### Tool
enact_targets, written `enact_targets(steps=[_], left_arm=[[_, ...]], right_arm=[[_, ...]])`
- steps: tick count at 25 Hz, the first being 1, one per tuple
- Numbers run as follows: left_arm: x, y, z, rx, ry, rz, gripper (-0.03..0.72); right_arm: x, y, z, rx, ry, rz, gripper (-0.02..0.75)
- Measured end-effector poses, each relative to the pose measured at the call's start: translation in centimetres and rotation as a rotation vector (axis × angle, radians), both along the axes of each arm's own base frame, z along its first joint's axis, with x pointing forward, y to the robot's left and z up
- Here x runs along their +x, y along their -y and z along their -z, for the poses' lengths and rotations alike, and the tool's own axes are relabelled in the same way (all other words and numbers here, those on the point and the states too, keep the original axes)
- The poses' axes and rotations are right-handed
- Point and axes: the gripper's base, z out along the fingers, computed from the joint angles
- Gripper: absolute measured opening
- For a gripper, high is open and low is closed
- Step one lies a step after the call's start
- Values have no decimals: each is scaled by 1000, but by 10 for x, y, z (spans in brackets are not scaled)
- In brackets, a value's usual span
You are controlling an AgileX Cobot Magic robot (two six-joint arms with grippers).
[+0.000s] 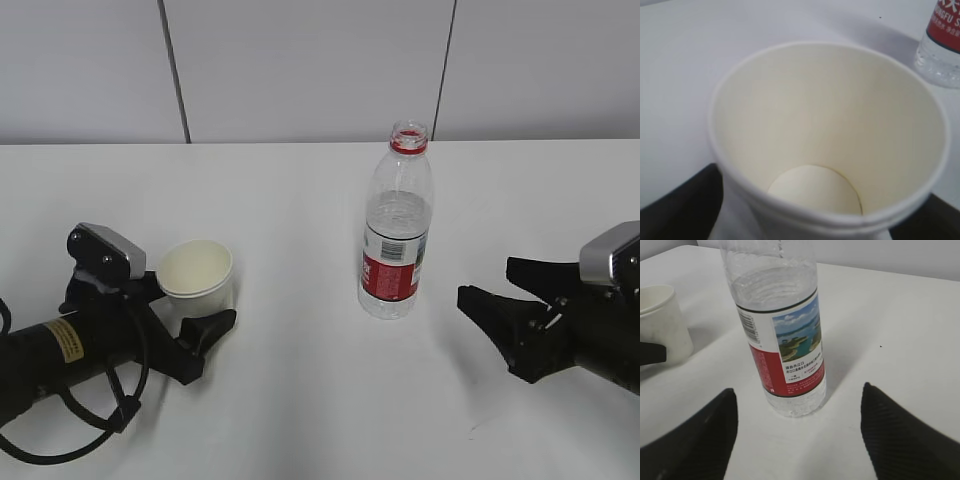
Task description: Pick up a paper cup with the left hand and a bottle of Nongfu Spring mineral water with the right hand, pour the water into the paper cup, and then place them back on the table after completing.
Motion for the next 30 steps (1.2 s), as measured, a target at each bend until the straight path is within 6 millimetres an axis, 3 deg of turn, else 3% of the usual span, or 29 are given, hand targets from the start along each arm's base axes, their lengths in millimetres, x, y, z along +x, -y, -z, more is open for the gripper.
enact_targets(steps=[4, 11, 26, 30], left_arm=[[1, 0, 0, -2, 2, 0, 570], [1, 1, -1, -2, 5, 5, 435], [0, 2, -1, -3, 5, 17, 428], [0, 2, -1, -3, 5, 17, 427]], right_arm=[[4, -1, -2, -1, 16, -7, 568], [10, -3, -6, -7, 42, -35, 568], [58, -12, 21, -33, 34, -154, 572], [73, -15, 29, -34, 41, -169, 642]])
